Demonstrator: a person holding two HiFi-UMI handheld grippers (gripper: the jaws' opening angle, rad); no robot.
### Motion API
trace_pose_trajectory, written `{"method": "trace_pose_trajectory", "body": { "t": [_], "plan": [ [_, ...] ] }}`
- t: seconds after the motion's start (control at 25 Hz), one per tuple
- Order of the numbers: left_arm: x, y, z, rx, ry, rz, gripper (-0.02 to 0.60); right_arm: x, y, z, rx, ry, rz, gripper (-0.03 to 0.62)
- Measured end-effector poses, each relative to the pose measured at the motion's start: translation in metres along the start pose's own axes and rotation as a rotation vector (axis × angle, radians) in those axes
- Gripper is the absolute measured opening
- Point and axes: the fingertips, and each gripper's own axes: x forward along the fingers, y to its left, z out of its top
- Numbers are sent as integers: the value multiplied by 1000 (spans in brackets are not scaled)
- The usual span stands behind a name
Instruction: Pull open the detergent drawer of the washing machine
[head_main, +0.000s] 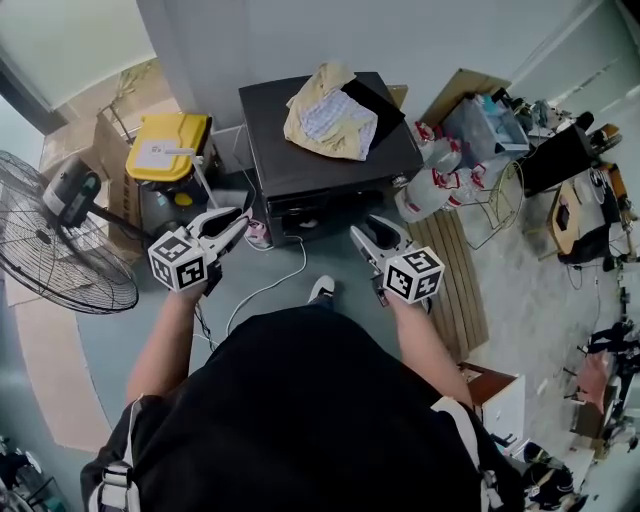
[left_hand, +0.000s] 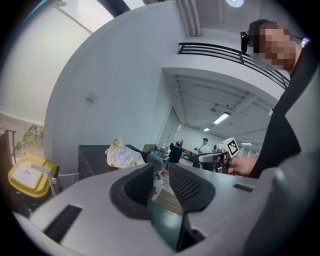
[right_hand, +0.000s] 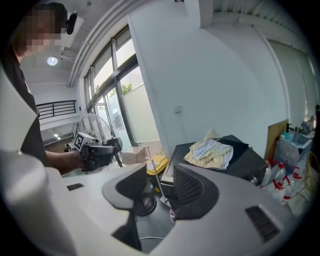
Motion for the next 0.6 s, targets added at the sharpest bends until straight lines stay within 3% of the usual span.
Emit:
{"method": "trace_pose_trajectory", "body": {
  "t": [0.6],
  "plan": [
    [43,19,5,-21,18,51,106,27,-50,8,5,42,49,170]
  ]
}}
